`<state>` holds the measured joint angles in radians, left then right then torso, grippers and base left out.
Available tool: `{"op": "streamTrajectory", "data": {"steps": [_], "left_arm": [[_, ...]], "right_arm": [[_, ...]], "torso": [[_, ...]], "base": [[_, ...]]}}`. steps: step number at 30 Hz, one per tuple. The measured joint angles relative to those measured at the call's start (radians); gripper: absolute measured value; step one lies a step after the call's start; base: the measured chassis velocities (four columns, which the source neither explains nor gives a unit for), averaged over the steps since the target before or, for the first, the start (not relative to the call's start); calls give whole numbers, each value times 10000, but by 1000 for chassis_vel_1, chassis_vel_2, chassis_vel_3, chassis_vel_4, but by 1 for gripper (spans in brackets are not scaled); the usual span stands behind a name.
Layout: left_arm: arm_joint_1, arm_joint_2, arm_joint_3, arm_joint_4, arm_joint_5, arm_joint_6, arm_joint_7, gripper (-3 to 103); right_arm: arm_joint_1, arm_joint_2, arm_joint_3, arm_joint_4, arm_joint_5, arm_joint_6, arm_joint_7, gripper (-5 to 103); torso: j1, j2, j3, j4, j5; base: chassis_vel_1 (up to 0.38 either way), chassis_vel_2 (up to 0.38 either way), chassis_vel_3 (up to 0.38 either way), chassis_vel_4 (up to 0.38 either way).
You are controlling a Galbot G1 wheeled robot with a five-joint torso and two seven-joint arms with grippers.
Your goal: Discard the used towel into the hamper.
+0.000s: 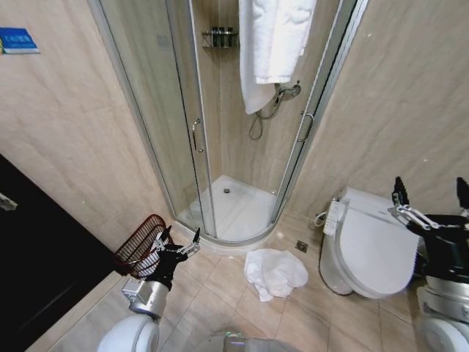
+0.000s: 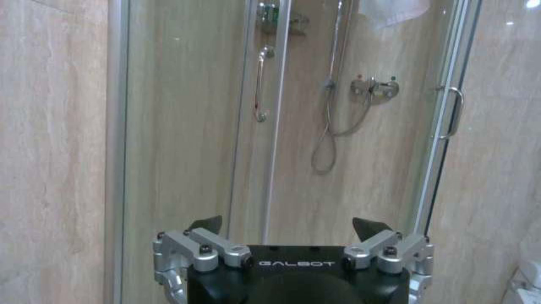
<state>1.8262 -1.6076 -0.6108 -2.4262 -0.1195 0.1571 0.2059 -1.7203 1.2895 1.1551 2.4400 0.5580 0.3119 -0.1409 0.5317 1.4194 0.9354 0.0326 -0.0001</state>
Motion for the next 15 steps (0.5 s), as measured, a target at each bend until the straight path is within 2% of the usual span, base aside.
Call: {"op": "streamTrajectory", "data": {"steps": [8,15], "left_arm": [[0,-4,3,0,0,1,0,100],[0,-3,3,0,0,0,0,100]], "right_arm": [[44,-223,108,-49,88,154,-201,100],[433,-796,252,-41,423,101,-260,100]], "torso": [[1,-1,0,0,4],[0,-1,0,0,2]], "base": [[0,0,0,0],[0,0,0,0]]}}
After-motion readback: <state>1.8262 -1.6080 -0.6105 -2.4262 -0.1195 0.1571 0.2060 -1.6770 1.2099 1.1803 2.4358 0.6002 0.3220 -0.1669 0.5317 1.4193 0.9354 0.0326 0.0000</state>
